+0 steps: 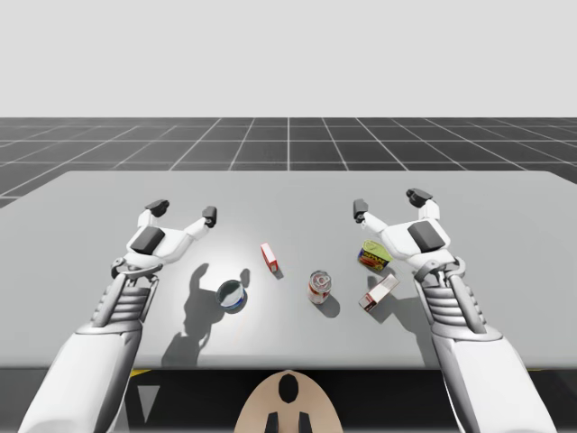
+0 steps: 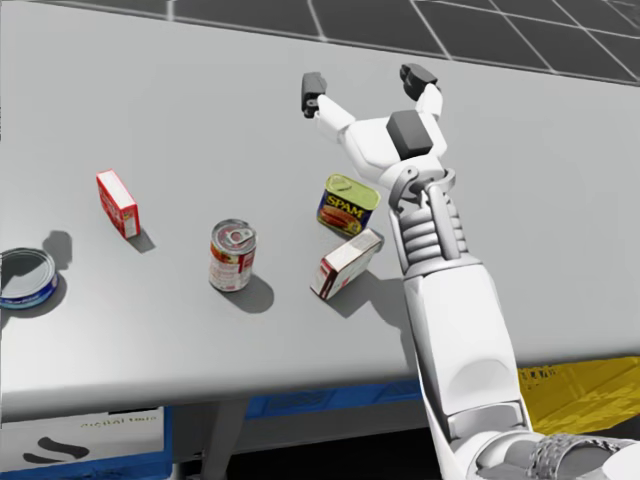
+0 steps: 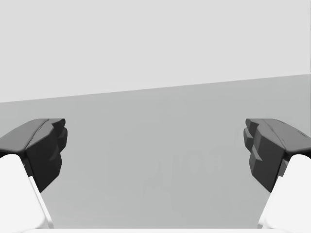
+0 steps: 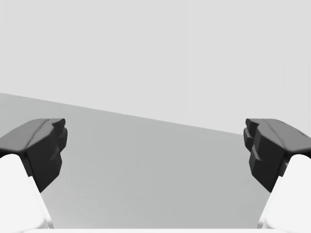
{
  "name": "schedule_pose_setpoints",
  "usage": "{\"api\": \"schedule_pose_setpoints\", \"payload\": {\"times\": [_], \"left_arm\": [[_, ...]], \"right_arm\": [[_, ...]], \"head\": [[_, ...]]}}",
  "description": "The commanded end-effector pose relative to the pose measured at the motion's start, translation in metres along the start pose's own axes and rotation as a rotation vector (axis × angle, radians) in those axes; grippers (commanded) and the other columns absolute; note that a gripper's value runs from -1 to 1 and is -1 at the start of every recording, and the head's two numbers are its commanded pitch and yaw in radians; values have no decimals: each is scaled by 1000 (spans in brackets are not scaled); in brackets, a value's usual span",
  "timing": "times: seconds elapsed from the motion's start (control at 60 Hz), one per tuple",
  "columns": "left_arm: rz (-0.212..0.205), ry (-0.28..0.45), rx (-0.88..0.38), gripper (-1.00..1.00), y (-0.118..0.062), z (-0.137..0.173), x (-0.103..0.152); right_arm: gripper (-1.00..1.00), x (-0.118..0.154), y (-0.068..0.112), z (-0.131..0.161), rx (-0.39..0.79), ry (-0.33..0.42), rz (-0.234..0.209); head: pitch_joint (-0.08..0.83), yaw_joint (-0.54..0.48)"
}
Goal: Grasp the pudding box and hold it up.
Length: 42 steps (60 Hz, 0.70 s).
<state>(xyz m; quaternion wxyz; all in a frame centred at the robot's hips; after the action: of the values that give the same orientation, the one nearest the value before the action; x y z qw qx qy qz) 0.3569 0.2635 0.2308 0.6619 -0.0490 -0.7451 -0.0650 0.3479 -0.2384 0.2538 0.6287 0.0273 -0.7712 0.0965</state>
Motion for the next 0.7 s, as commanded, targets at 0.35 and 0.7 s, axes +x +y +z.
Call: {"api": "schedule_pose_setpoints", "payload": {"times": [0.35,0.7], "left_arm": [[7,2,1,-1000,-2,1,1],[6,10,2,-1000,-3,0,-1]], "right_arm": [[-1000,24,-4,51,110,36,-69],[-1000,24,0,135,276,40,-111]], "head": [[735,-346],[726,-357]]}}
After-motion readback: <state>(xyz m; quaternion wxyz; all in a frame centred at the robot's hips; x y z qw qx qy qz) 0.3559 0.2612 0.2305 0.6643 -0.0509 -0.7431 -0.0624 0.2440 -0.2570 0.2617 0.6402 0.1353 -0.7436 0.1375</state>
